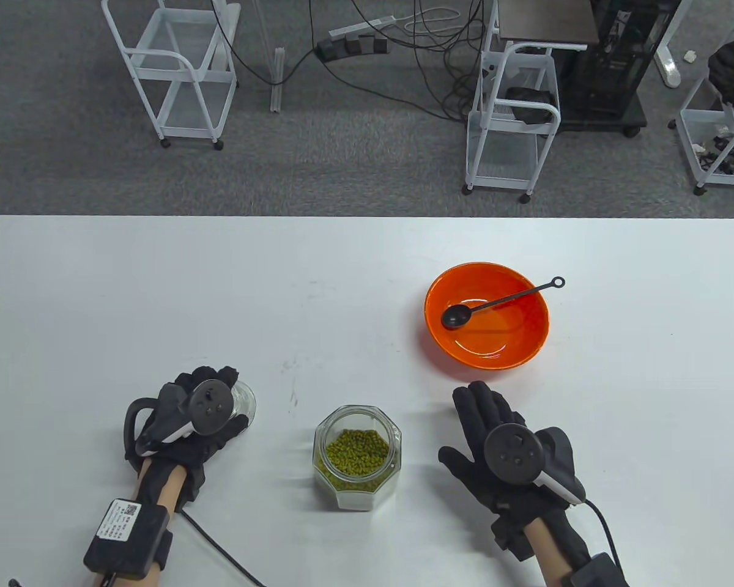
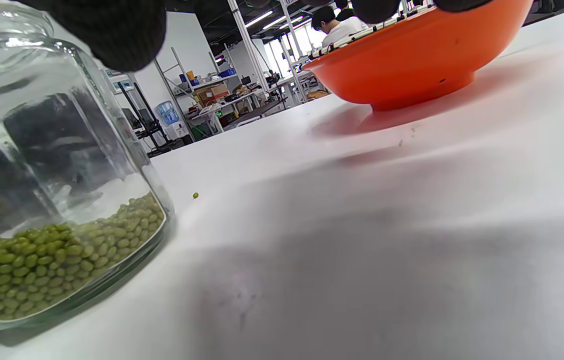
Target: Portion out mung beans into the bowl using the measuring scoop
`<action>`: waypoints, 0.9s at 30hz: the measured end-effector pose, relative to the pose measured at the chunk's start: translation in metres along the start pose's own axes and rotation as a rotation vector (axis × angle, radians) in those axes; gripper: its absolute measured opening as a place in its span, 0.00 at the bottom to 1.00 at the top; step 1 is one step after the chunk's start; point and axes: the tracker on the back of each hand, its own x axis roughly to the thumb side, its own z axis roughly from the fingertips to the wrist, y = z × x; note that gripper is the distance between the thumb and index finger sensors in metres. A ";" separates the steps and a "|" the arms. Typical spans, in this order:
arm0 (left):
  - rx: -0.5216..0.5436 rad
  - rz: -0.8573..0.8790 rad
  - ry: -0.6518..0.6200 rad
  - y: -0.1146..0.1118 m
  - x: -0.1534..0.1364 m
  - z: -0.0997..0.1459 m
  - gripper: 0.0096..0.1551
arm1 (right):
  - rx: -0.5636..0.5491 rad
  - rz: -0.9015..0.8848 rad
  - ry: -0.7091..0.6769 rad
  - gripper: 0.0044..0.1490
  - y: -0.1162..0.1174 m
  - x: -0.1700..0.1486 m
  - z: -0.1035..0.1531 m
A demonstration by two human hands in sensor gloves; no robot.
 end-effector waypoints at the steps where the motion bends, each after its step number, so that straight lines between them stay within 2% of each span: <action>1: -0.001 -0.001 0.002 -0.001 0.000 0.000 0.52 | 0.000 0.000 0.000 0.60 0.000 0.000 0.000; 11: -0.016 0.028 0.021 -0.005 -0.004 -0.001 0.52 | 0.002 0.003 0.002 0.60 0.000 0.000 0.000; 15: -0.064 -0.009 0.031 -0.002 -0.001 0.000 0.53 | 0.001 0.003 0.001 0.60 0.000 0.000 0.000; 19: 0.112 0.018 -0.062 0.020 0.013 0.010 0.53 | -0.003 0.003 -0.001 0.60 0.001 0.000 0.000; 27: 0.261 0.070 -0.226 0.060 0.054 0.032 0.49 | -0.018 0.004 -0.004 0.60 0.001 0.000 0.001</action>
